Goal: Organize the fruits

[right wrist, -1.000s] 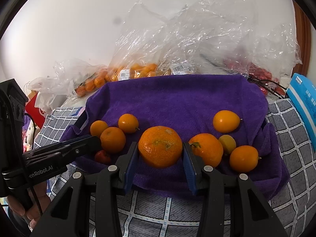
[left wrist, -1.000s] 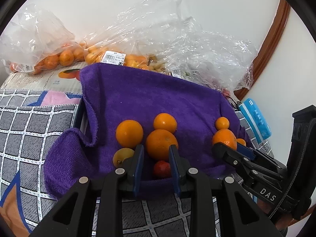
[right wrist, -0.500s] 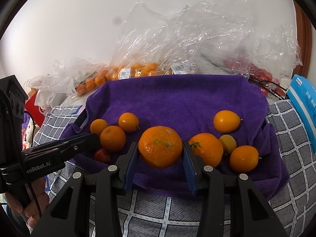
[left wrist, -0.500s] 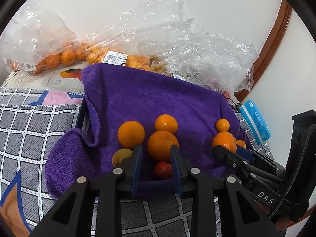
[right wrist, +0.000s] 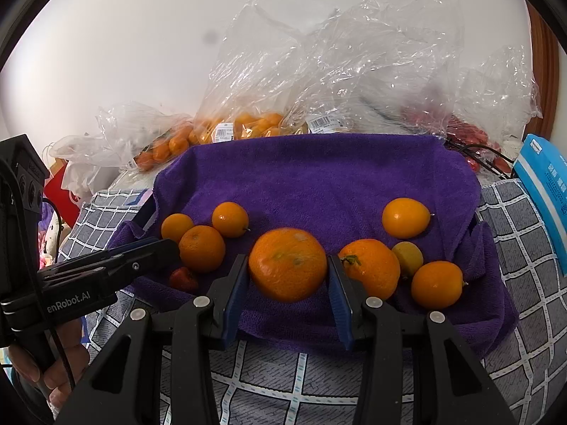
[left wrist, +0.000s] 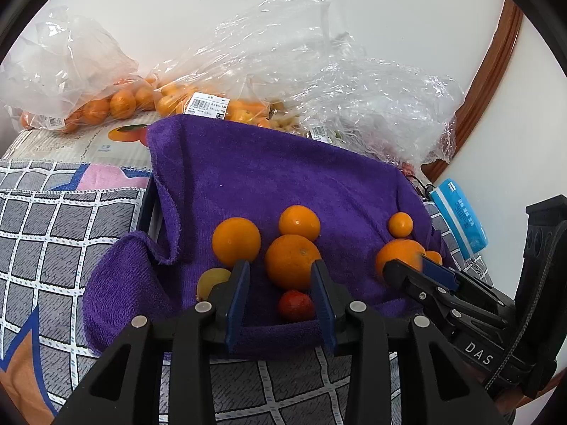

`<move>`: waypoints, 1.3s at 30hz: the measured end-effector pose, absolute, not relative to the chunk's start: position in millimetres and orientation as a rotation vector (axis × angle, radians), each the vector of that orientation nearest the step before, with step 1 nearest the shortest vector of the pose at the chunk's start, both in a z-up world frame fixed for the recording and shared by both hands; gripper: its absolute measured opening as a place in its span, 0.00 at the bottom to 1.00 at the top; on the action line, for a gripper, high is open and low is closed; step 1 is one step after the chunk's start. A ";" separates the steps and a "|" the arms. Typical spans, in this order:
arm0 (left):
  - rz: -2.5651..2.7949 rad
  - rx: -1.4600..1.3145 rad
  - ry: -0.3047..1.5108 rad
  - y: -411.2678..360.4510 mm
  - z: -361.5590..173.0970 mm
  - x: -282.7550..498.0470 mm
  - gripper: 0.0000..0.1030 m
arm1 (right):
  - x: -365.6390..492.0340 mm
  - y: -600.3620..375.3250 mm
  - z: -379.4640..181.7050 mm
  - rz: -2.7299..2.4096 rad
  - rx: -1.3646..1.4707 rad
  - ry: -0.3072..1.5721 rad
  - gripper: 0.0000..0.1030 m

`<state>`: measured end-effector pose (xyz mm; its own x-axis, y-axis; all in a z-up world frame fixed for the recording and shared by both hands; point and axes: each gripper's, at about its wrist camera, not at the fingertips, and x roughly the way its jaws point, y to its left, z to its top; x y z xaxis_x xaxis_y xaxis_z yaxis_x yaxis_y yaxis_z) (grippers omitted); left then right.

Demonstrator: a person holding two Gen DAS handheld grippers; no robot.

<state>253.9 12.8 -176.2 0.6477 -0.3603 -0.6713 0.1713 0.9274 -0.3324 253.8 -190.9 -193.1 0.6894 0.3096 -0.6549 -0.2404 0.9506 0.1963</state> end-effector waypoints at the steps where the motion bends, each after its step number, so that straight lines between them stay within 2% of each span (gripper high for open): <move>1: -0.306 -0.248 0.812 12.9 -176.1 253.7 0.36 | 253.9 -191.5 -193.0 0.307 0.098 0.749 0.44; 12: -0.305 -0.246 0.803 12.6 -174.7 251.9 0.41 | 252.6 -193.7 -189.6 0.301 0.102 0.733 0.45; 19: -0.309 -0.228 0.763 11.7 -165.5 246.4 0.52 | 248.0 -197.6 -179.1 0.279 0.091 0.681 0.53; 22: -0.307 -0.239 0.753 14.4 -161.5 246.2 0.53 | 243.1 -200.7 -166.3 0.250 0.089 0.624 0.59; 26: -0.297 -0.260 0.724 19.4 -149.3 240.7 0.53 | 236.8 -201.5 -142.3 0.187 0.073 0.602 0.61; 28: -0.284 -0.247 0.723 19.0 -141.8 238.1 0.53 | 230.9 -199.3 -129.1 0.146 0.047 0.605 0.67; 32: -0.262 -0.218 0.709 19.6 -122.7 223.1 0.54 | 211.0 -196.6 -108.8 0.077 0.019 0.633 0.67; 39: -0.181 -0.171 0.712 21.8 -92.1 183.7 0.61 | 155.9 -203.1 -86.2 0.031 0.048 0.681 0.70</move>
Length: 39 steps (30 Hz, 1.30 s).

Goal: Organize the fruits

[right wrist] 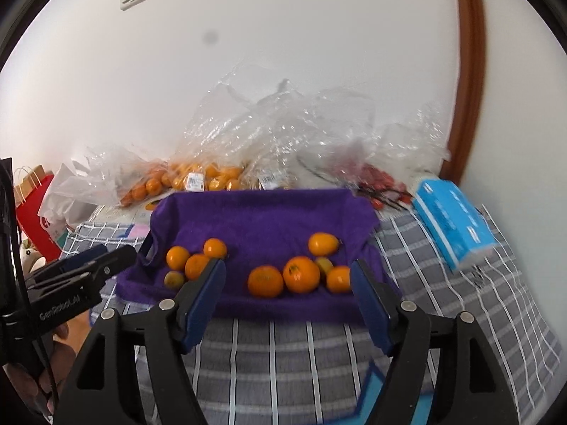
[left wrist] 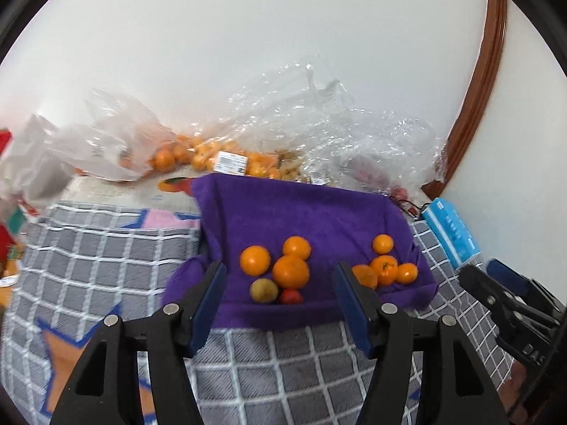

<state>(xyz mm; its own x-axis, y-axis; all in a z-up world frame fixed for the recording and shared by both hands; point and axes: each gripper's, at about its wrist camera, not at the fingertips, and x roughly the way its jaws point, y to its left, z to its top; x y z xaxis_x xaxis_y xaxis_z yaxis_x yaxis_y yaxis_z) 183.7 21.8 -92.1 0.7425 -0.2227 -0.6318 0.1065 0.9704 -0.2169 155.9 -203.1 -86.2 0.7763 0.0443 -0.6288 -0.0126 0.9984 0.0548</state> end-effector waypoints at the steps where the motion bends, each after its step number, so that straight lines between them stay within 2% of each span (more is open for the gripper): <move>1: -0.174 -0.179 0.712 23.7 -86.5 175.4 0.62 | 149.4 -203.9 -83.4 0.022 0.046 0.696 0.70; 4: -0.160 -0.167 0.712 26.3 -73.0 155.2 0.70 | 130.4 -208.0 -74.3 -0.012 0.042 0.722 0.70; 5: -0.144 -0.150 0.712 25.3 -70.2 149.5 0.75 | 124.4 -210.4 -71.4 -0.010 0.055 0.719 0.70; 9: -0.100 -0.117 0.714 24.0 -59.4 124.5 0.81 | 97.6 -220.0 -61.5 -0.026 0.093 0.722 0.70; 11: -0.085 -0.110 0.715 23.7 -55.6 111.0 0.82 | 83.3 -222.5 -55.8 -0.032 0.090 0.710 0.75; 12: -0.075 -0.101 0.717 22.9 -54.6 105.3 0.84 | 77.1 -223.9 -53.2 -0.033 0.094 0.703 0.81; 18: -0.055 -0.073 0.706 16.6 -47.4 72.9 0.85 | 44.0 -230.2 -43.4 -0.062 0.066 0.677 0.93; 39: -0.035 -0.052 0.677 7.9 -31.6 28.5 0.85 | -0.4 -235.4 -30.2 -0.074 0.054 0.628 0.94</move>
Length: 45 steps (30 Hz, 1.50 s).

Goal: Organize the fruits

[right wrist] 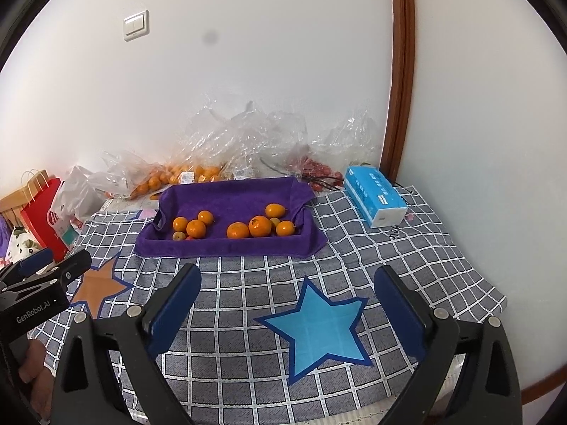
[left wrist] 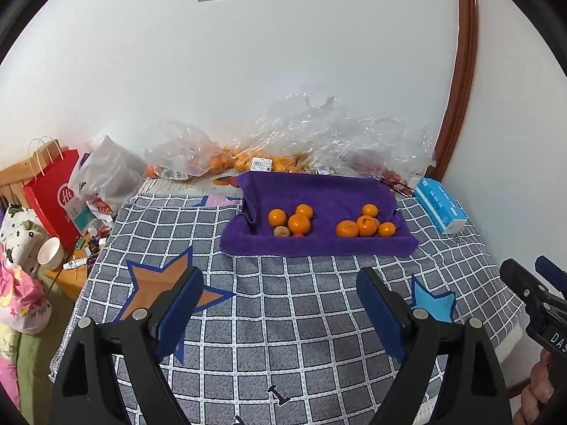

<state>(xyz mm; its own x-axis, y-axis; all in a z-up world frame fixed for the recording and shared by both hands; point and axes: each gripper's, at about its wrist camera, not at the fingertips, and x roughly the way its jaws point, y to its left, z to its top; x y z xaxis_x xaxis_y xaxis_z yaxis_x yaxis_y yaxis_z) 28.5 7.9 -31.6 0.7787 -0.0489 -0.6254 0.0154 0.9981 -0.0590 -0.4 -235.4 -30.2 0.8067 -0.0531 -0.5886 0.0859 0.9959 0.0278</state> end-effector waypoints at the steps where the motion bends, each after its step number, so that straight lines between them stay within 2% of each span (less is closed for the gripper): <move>1: -0.033 -0.049 0.676 7.4 -31.2 28.0 0.85 | -1.0 -235.8 -30.3 -0.075 0.058 0.630 0.94; 45: -0.024 -0.054 0.667 8.7 -26.2 20.7 0.86 | -10.5 -237.8 -27.4 -0.086 0.074 0.620 0.94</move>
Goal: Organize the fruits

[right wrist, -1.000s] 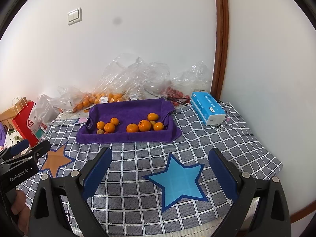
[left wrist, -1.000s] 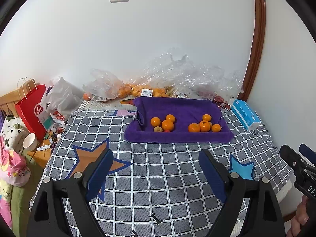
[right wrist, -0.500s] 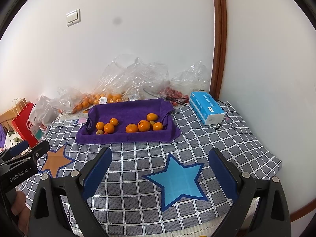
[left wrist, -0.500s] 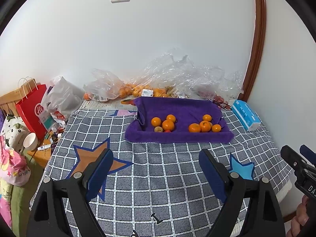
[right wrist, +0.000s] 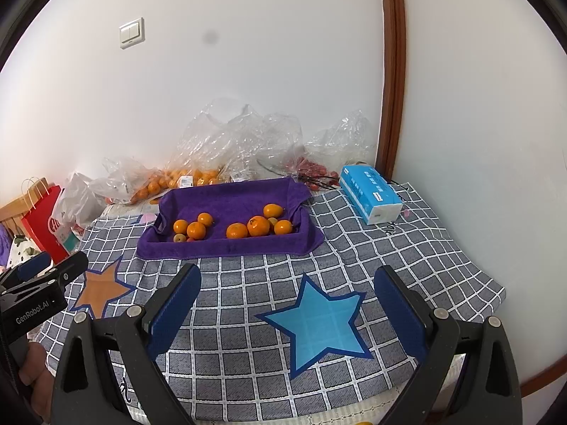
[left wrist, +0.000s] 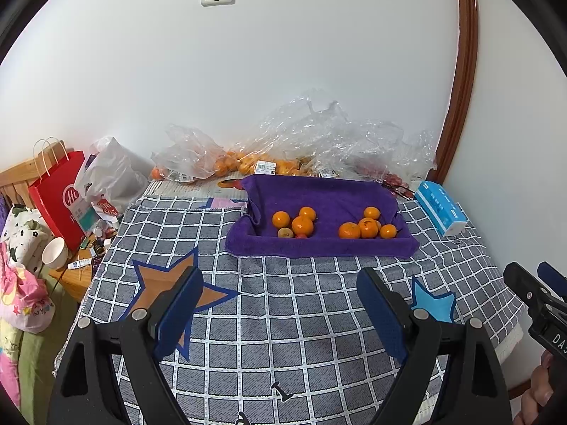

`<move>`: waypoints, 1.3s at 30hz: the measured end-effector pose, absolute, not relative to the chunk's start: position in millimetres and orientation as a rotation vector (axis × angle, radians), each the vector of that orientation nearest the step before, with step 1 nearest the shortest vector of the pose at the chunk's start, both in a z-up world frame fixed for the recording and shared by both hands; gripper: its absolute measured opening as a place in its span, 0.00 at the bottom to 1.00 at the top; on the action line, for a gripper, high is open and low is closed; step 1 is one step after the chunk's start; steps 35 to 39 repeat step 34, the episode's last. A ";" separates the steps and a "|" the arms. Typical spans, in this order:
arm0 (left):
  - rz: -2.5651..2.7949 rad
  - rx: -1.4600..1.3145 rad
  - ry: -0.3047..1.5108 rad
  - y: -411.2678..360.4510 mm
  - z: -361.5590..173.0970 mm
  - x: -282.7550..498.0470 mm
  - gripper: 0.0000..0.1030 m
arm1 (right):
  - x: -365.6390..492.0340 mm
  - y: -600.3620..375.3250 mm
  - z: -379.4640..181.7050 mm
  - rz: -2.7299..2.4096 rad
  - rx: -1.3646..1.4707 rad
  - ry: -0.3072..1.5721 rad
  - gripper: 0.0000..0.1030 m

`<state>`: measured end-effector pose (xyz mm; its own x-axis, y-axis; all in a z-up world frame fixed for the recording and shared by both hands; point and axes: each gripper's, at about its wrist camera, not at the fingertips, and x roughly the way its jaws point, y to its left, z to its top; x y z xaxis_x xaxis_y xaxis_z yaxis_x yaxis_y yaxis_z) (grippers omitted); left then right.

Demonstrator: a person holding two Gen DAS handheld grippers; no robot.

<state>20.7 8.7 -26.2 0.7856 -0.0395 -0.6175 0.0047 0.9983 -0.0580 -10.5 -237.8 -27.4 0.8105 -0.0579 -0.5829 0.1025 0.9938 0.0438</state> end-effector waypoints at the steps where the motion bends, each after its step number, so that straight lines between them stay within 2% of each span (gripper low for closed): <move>1: -0.024 -0.055 0.667 8.6 -26.0 20.7 0.86 | -10.7 -237.7 -27.2 -0.086 0.074 0.619 0.94; 39: -0.030 -0.071 0.673 13.4 -28.3 20.3 0.86 | -6.6 -232.1 -28.3 -0.085 0.077 0.609 0.94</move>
